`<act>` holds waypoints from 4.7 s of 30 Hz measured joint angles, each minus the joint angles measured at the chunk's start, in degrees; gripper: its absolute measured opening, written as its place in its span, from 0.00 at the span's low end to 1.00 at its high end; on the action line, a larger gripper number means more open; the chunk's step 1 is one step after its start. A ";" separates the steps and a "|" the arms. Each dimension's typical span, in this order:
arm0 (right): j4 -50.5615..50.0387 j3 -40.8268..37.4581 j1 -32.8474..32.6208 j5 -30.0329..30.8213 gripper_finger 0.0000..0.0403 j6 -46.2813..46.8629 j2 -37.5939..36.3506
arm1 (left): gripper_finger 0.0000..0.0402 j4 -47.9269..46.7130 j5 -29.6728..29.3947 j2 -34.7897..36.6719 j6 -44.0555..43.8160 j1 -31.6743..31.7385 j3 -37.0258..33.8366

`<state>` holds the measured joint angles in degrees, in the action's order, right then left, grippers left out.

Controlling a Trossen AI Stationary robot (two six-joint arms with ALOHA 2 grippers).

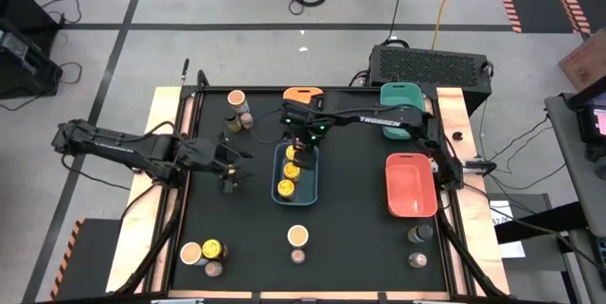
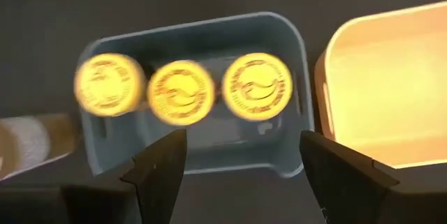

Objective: Sort spices by type
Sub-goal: Put the yellow seasoning bottle into the dark blue bin

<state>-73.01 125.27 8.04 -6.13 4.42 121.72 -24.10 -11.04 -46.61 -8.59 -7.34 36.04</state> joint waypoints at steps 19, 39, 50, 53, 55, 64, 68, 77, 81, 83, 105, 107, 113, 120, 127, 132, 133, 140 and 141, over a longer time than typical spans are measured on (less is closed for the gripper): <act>6.37 -4.38 -16.01 9.10 0.68 -10.01 -7.30 | 0.66 -39.79 1.60 -15.78 -5.17 0.99 17.00; 42.45 -48.64 -17.65 9.25 0.68 -6.31 -33.44 | 0.66 -41.02 3.26 -24.42 0.02 0.99 16.89; 49.21 -50.73 -21.03 9.26 0.68 -5.70 -35.10 | 0.66 -41.17 4.96 -28.70 0.05 1.00 16.90; 49.44 -50.75 -21.81 9.28 0.68 -5.98 -35.05 | 0.66 -41.11 5.11 -30.57 0.47 1.01 17.04; 49.54 -50.75 -22.13 9.29 0.68 -5.96 -35.05 | 0.66 -41.03 5.20 -31.55 0.52 1.01 17.06; 49.52 -50.75 -22.57 9.41 0.68 -5.67 -34.98 | 0.61 -43.07 8.05 -32.62 1.96 0.99 16.84; 49.52 -50.75 -22.53 9.42 0.68 -5.54 -34.96 | 0.59 -44.00 7.93 -32.63 1.61 0.99 16.84; 49.62 -50.75 -22.53 9.40 0.68 -5.65 -34.95 | 0.59 -43.08 8.51 -32.65 1.61 0.99 17.45; 47.61 -50.74 -22.53 9.40 0.68 -5.83 -35.07 | 0.59 -43.13 9.24 -32.65 1.61 0.99 21.43; 45.95 -50.73 -22.53 9.40 0.68 -5.68 -35.15 | 0.59 -43.80 9.30 -32.65 1.61 0.99 24.84; 36.29 -59.40 -22.61 23.03 0.68 0.90 -56.08 | 0.59 -46.04 9.59 -58.57 15.32 5.64 70.04; 38.17 -62.89 -22.61 23.89 0.68 2.19 -59.16 | 0.59 -46.45 10.69 -62.47 17.08 6.60 74.46; 45.05 -72.11 -22.61 24.06 0.68 3.97 -66.32 | 0.59 -50.60 10.90 -70.97 22.40 8.74 82.53; 52.87 -78.79 -22.61 24.06 0.68 3.92 -69.33 | 0.59 -50.46 11.05 -75.60 25.95 10.41 83.68; 54.98 -79.62 -22.68 24.11 0.68 3.53 -68.03 | 0.59 -53.58 11.21 -78.02 25.89 11.07 83.73; 55.05 -79.65 -22.68 24.11 0.68 3.48 -67.45 | 0.59 -54.37 11.18 -78.48 25.87 11.00 83.73; 55.15 -79.65 -22.68 24.11 0.68 3.42 -67.44 | 0.59 -54.71 11.18 -78.54 25.85 11.02 83.69; 56.67 -79.65 -22.68 24.11 0.68 3.31 -67.44 | 0.59 -54.41 10.81 -78.57 25.90 11.07 81.85; 56.69 -79.65 -22.68 24.11 0.68 3.32 -67.44 | 0.59 -54.28 10.81 -78.57 25.87 11.06 81.80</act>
<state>-16.32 45.63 -14.63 17.98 7.74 54.28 -78.38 -0.23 -125.19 17.28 3.73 117.84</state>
